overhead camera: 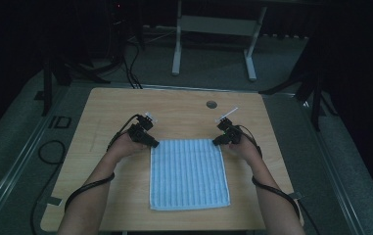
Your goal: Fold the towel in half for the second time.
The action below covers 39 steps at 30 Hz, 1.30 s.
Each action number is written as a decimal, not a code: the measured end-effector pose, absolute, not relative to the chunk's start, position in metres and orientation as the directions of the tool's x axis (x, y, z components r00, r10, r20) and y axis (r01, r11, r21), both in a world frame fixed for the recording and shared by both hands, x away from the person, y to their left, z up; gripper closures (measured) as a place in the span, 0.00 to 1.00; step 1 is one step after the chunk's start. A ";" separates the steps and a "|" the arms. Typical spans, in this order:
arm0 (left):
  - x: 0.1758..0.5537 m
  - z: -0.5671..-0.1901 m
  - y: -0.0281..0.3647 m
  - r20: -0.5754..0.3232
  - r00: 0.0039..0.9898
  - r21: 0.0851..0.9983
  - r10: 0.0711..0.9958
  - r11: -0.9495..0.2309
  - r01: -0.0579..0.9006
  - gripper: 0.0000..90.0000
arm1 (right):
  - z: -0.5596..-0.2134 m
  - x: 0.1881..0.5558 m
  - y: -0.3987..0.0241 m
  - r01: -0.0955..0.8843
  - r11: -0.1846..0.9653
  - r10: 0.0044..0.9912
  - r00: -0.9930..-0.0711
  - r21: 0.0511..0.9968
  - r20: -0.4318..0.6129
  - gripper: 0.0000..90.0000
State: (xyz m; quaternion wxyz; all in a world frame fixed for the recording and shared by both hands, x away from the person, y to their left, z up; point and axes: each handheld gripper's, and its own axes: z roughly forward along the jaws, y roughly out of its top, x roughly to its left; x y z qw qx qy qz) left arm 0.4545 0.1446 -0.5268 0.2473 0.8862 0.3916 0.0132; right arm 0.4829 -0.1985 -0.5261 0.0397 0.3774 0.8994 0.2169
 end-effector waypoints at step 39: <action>0.342 -0.435 0.152 -0.039 0.800 0.663 0.599 -0.584 0.469 0.97 | -0.423 0.357 -0.233 0.375 0.617 0.583 -0.809 0.692 -0.082 0.95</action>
